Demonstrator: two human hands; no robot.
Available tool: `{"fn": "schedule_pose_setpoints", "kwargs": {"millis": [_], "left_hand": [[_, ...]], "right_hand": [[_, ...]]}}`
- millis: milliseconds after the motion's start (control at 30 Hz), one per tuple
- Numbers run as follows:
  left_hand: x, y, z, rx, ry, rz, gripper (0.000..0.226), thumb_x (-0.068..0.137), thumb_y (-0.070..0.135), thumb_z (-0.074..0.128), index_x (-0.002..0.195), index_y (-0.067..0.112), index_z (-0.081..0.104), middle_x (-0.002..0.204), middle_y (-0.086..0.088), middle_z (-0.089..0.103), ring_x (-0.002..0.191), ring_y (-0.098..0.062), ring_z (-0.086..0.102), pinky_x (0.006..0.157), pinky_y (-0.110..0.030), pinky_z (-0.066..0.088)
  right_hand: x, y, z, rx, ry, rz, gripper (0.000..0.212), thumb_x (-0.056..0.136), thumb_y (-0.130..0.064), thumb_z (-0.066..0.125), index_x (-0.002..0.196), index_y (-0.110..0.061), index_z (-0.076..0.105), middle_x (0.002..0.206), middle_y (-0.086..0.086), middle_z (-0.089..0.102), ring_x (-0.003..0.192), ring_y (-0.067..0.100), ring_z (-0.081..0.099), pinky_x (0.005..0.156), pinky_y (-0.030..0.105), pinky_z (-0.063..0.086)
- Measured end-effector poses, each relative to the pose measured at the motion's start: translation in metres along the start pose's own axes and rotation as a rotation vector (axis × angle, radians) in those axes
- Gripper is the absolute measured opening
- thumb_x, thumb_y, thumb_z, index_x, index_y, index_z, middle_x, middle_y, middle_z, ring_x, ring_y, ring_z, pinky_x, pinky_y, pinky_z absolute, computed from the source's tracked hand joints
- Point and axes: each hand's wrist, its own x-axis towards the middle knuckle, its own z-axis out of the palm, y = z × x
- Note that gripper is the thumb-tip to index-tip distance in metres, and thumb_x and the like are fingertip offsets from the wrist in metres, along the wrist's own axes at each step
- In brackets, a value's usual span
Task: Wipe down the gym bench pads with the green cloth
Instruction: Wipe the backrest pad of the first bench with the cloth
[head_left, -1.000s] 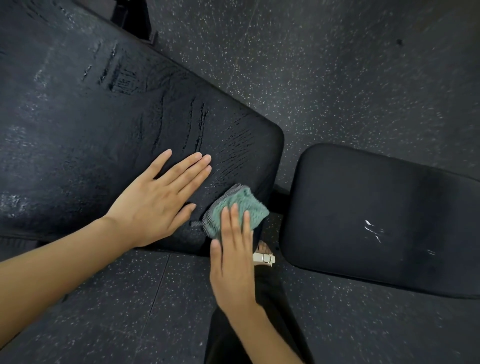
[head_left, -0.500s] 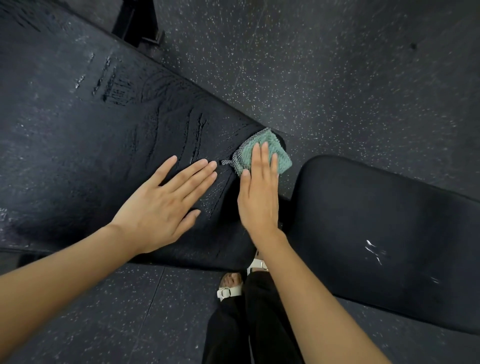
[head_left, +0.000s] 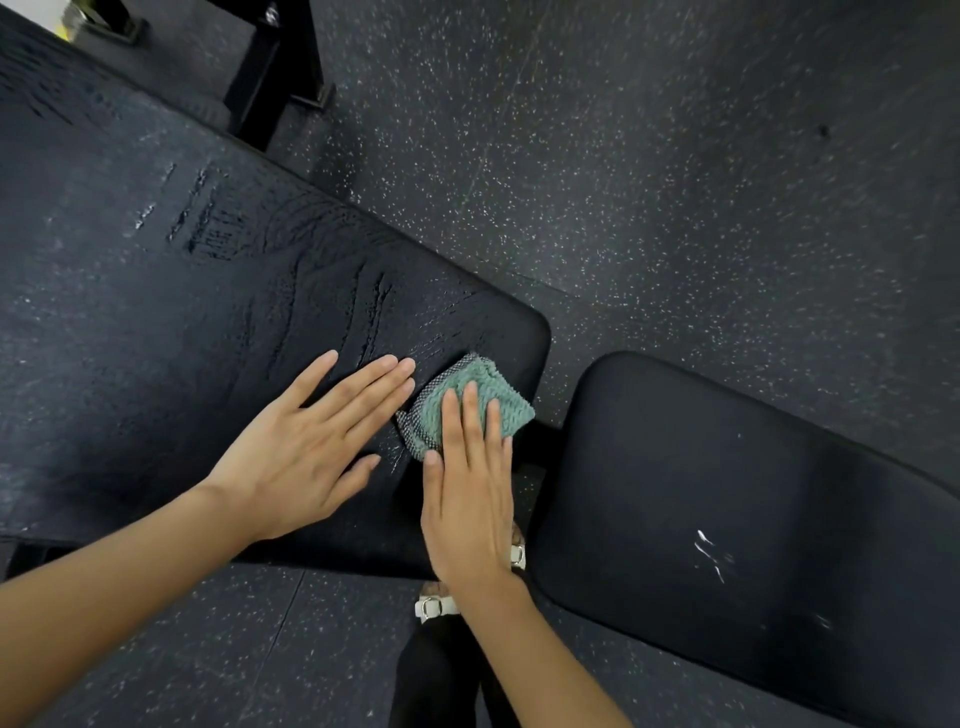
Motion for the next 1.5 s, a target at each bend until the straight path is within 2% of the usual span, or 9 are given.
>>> {"fn": "schedule_pose_setpoints", "kwargs": {"millis": [133,233,333,500,800,967,1200,1367,1500], "left_hand": [[0.004,0.002,-0.001,0.005,-0.012,-0.011,0.069,0.098,0.041,0.025,0.156,0.004,0.022,0.166,-0.01,0.013,0.153,-0.022,0.015,0.121,-0.052,0.017],[0.007,0.0,-0.001,0.009,-0.019,-0.011,0.069,0.098,0.042,0.025,0.155,0.004,0.023,0.166,-0.01,0.014,0.153,-0.022,0.015,0.122,-0.051,0.014],[0.009,0.001,-0.002,0.018,-0.021,-0.013,0.069,0.098,0.042,0.026,0.155,0.004,0.023,0.166,-0.01,0.015,0.153,-0.022,0.016,0.122,-0.05,0.012],[0.015,0.0,0.0,0.006,-0.021,-0.02,0.07,0.097,0.043,0.025,0.156,0.005,0.021,0.166,-0.009,0.013,0.153,-0.022,0.016,0.122,-0.05,0.014],[0.035,-0.005,-0.001,0.004,-0.011,-0.009,0.071,0.097,0.043,0.026,0.157,0.005,0.018,0.166,-0.01,0.01,0.154,-0.021,0.012,0.123,-0.048,0.01],[0.044,-0.006,0.0,0.007,0.017,-0.01,0.071,0.097,0.042,0.025,0.156,0.003,0.019,0.166,-0.012,0.009,0.154,-0.022,0.01,0.123,-0.048,0.008],[0.048,-0.002,0.0,0.008,0.022,-0.041,0.072,0.097,0.043,0.024,0.157,0.004,0.016,0.167,-0.011,0.005,0.154,-0.022,0.008,0.123,-0.048,0.007],[0.051,0.004,0.0,0.011,0.028,-0.107,0.071,0.098,0.043,0.022,0.157,0.005,0.015,0.167,-0.01,0.005,0.154,-0.021,0.007,0.123,-0.047,0.006],[0.054,0.012,0.002,0.0,0.053,-0.192,0.069,0.098,0.042,0.022,0.157,0.006,0.019,0.167,-0.009,0.01,0.153,-0.02,0.012,0.122,-0.047,0.009]], "right_hand": [[0.025,0.006,-0.012,-0.041,0.01,0.019,0.058,0.101,-0.04,0.013,0.156,-0.025,0.005,0.163,-0.009,-0.008,0.151,0.019,-0.009,0.122,0.043,-0.001],[0.039,0.008,-0.016,0.001,0.044,0.04,0.058,0.101,-0.039,0.016,0.156,-0.024,0.008,0.164,-0.009,-0.005,0.151,0.018,-0.009,0.123,0.044,0.001],[0.049,0.007,-0.016,0.038,0.084,0.073,0.058,0.101,-0.038,0.015,0.156,-0.024,0.008,0.164,-0.009,-0.004,0.151,0.016,-0.01,0.123,0.046,0.003],[0.048,0.001,-0.021,0.084,0.168,0.11,0.057,0.103,-0.036,0.013,0.157,-0.023,0.004,0.164,-0.01,-0.007,0.15,0.012,-0.015,0.122,0.042,-0.005],[0.074,0.006,-0.017,0.127,0.141,0.13,0.06,0.1,-0.04,0.015,0.155,-0.027,-0.001,0.163,-0.011,-0.009,0.149,0.011,-0.017,0.121,0.041,-0.005],[0.095,0.016,-0.032,0.127,0.111,0.088,0.06,0.099,-0.04,0.016,0.156,-0.028,0.001,0.163,-0.014,-0.006,0.148,0.008,-0.017,0.122,0.042,-0.005],[0.079,0.032,-0.034,0.069,0.044,0.01,0.056,0.104,-0.032,0.022,0.154,-0.03,-0.002,0.164,-0.01,-0.007,0.149,0.009,-0.015,0.123,0.047,0.008],[0.059,0.032,-0.032,0.041,-0.004,-0.053,0.056,0.103,-0.034,0.02,0.154,-0.027,-0.001,0.163,-0.01,-0.011,0.15,0.015,-0.015,0.123,0.044,0.007],[0.025,0.034,-0.023,-0.038,-0.073,-0.212,0.058,0.104,-0.031,0.025,0.156,-0.024,0.001,0.165,-0.005,-0.005,0.151,0.022,-0.007,0.121,0.044,0.011]]}}
